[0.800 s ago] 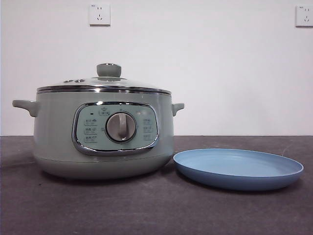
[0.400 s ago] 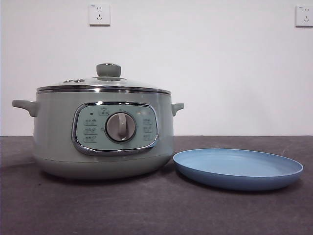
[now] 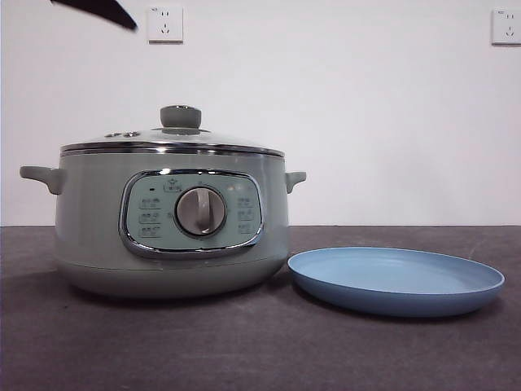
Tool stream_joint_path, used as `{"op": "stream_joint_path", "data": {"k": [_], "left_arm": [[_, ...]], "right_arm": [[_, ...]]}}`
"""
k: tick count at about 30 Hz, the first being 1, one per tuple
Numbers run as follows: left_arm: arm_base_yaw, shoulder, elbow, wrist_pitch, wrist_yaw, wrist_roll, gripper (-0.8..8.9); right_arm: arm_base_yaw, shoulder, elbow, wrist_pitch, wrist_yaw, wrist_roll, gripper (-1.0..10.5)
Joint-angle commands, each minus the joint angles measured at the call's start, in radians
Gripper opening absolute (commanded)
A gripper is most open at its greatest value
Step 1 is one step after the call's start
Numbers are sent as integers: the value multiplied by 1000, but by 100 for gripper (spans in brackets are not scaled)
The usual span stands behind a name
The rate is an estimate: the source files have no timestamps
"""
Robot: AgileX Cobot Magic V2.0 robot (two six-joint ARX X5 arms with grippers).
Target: Take the potato out from the steamer,put the potato on the plate,close the lid
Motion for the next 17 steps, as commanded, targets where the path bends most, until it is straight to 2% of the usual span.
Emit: {"op": "stream_joint_path", "data": {"k": [1,17], "left_arm": [[-24,55,0,0,-52,34,502],[-39,230,0,-10,-110,36,497]], "right_arm": [[3,1,5,-3,4,9,628],[3,1,5,-8,5,9,626]]}}
